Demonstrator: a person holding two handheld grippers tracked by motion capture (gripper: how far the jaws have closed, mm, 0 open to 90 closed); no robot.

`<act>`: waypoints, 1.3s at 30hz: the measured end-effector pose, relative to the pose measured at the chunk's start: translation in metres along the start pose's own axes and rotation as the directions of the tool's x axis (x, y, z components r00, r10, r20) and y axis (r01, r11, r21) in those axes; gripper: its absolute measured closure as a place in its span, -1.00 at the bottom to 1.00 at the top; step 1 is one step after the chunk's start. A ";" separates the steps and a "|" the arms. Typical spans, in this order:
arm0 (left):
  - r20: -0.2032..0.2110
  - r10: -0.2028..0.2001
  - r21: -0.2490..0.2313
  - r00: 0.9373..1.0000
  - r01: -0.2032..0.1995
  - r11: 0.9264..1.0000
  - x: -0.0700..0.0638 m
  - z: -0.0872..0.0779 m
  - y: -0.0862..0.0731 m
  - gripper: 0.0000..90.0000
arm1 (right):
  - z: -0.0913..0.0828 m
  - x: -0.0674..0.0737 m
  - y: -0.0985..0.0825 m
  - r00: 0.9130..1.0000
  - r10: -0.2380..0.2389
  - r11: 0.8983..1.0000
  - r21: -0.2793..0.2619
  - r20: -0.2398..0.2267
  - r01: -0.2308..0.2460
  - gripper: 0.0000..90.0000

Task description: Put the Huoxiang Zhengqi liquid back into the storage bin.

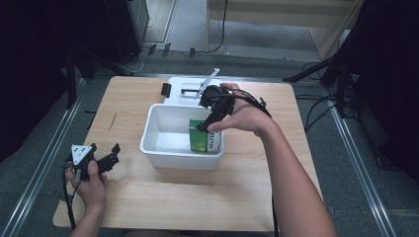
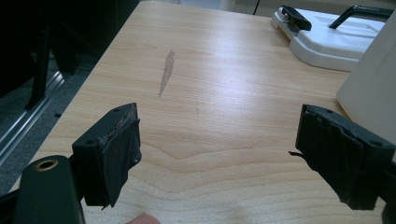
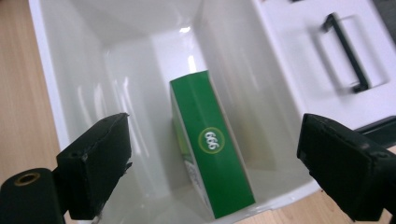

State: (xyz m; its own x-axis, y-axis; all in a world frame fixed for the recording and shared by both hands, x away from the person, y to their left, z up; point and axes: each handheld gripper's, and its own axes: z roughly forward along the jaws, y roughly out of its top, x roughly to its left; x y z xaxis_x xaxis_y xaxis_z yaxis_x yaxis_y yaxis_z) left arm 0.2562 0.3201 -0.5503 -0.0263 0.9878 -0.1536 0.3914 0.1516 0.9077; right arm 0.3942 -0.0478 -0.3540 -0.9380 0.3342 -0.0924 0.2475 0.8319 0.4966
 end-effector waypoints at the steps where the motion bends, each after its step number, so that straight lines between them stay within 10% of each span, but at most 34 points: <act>1: -0.001 0.001 0.000 1.000 -0.001 1.000 0.000 0.000 0.000 -0.67 | 0.000 0.000 0.000 1.000 0.000 1.000 0.000 0.000 0.000 -0.77; 9: -0.001 0.005 0.001 1.000 -0.005 1.000 0.000 0.000 0.000 -0.67 | -0.014 -0.009 -0.029 0.993 0.115 0.973 -0.204 0.011 -0.110 -0.88; 19: -0.003 0.010 0.004 1.000 -0.010 1.000 0.000 0.000 0.000 -0.67 | -0.021 -0.004 -0.059 0.976 0.203 0.933 -0.319 0.083 -0.167 -0.94; 28: -0.002 0.008 0.002 1.000 -0.008 1.000 0.000 0.000 0.000 -0.67 | -0.030 -0.006 -0.096 0.924 0.350 0.829 -0.510 0.150 -0.231 -0.92; 32: -0.004 0.009 0.002 1.000 -0.009 1.000 -0.001 0.000 0.000 -0.67 | -0.028 -0.005 -0.112 0.903 0.397 0.806 -0.532 0.164 -0.258 -0.93; 33: -0.004 0.009 0.002 1.000 -0.009 1.000 -0.001 0.000 0.000 -0.67 | -0.029 -0.004 -0.122 0.889 0.425 0.787 -0.554 0.170 -0.270 -0.93; 39: -0.003 0.016 0.007 1.000 -0.016 1.000 0.000 -0.001 0.000 -0.67 | -0.028 -0.001 -0.146 0.869 0.464 0.756 -0.588 0.172 -0.288 -0.96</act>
State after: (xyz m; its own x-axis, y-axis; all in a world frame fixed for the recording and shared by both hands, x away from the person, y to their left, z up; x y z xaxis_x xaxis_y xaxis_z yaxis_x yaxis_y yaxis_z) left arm 0.2558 0.3197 -0.5500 -0.0232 0.9901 -0.1381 0.3979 0.1359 0.9073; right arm 0.3525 -0.1819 -0.4024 -0.6584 0.7527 0.0023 0.3140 0.2718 0.9097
